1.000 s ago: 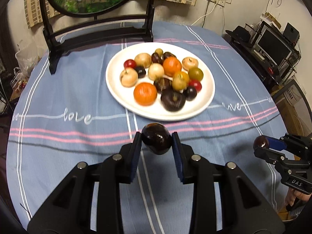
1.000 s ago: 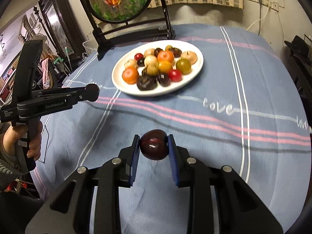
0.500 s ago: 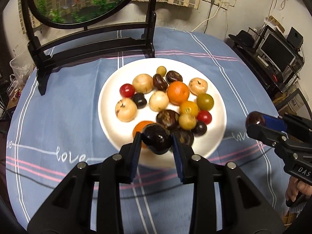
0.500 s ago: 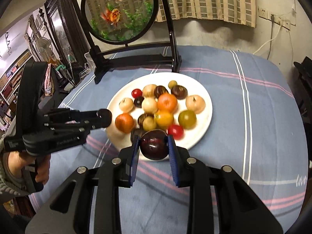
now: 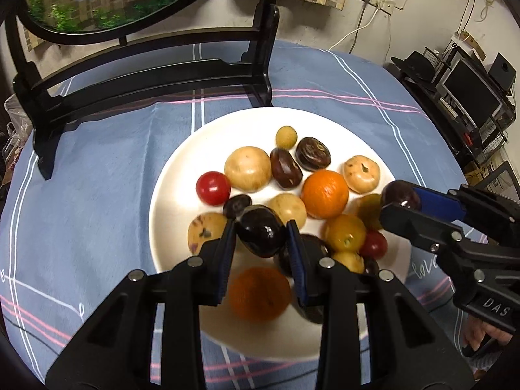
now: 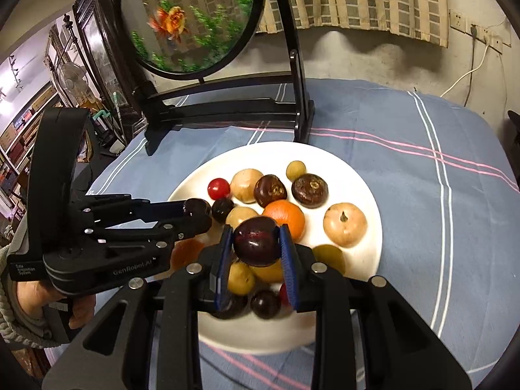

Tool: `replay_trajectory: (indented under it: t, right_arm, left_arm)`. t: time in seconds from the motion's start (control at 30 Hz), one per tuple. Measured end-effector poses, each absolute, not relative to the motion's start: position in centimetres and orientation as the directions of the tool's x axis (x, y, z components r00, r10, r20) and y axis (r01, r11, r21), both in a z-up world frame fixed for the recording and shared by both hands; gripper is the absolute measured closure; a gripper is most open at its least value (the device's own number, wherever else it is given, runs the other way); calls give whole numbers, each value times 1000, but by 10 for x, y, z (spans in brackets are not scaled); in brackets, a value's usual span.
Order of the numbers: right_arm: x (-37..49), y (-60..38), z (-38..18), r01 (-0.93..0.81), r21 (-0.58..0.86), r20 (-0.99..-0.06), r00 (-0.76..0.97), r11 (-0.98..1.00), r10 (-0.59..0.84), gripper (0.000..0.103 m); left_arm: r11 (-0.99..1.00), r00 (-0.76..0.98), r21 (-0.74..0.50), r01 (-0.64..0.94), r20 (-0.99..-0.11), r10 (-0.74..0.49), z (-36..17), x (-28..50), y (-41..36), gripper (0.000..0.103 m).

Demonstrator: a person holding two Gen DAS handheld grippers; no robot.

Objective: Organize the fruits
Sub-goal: 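Carry both dark tomatoes onto the white plate and open both tools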

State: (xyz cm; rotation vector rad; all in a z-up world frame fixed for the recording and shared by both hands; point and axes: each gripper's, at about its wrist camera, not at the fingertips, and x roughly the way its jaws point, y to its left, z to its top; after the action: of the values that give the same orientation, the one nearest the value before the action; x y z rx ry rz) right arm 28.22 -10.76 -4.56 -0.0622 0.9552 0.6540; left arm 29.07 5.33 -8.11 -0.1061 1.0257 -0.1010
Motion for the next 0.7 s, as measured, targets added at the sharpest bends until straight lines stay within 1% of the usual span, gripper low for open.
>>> replay_trajectory:
  t: [0.33,0.7]
  right_arm:
    - [305,-101,-62,-540,227,-781,397,811,483,74]
    - [315,-96,-73,-537,230,-782,394,811,483,74]
  left_arm:
    - [989,507,-146,33,-850,-142,-93,315,50,71]
    - [988,512,-152,14,-848,-138,-94,326,54,70]
